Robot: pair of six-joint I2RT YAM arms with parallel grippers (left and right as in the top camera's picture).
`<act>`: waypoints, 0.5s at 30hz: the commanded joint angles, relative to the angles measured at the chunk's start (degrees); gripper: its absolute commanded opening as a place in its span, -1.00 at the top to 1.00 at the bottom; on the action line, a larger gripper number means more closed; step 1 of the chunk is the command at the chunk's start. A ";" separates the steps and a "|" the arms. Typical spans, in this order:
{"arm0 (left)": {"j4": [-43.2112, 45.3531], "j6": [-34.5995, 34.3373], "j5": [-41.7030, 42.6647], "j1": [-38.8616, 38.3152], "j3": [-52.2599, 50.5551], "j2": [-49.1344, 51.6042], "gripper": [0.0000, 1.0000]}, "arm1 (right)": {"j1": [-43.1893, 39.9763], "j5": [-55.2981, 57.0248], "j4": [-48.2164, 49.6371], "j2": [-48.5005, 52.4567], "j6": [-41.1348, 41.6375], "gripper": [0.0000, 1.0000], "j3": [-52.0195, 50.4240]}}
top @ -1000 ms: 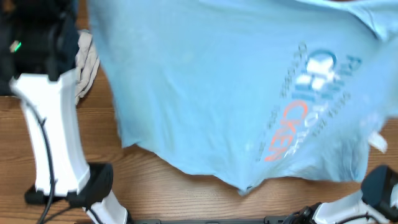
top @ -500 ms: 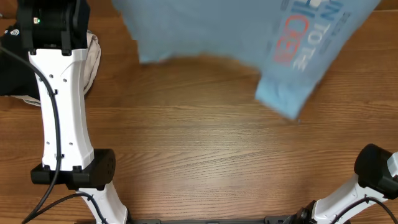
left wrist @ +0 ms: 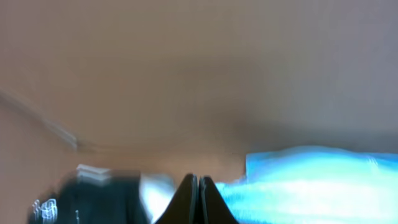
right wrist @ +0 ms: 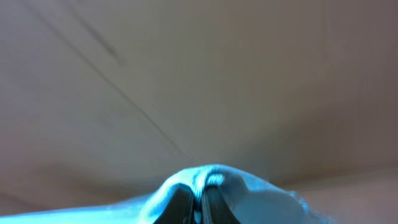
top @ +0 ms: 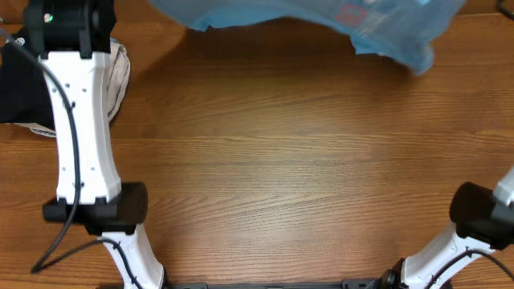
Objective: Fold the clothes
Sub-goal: 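Lift the T-shirt high with both grippers and shake it out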
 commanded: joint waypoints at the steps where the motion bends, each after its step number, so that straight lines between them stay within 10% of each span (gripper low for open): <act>1: -6.05 -3.69 0.57 1.57 0.46 3.50 0.92 | 0.35 4.26 -3.43 1.46 -5.95 0.92 -7.19; 15: -34.03 -5.31 9.03 1.60 0.48 3.78 0.92 | -6.49 5.09 -30.95 -3.23 -11.32 0.92 -9.70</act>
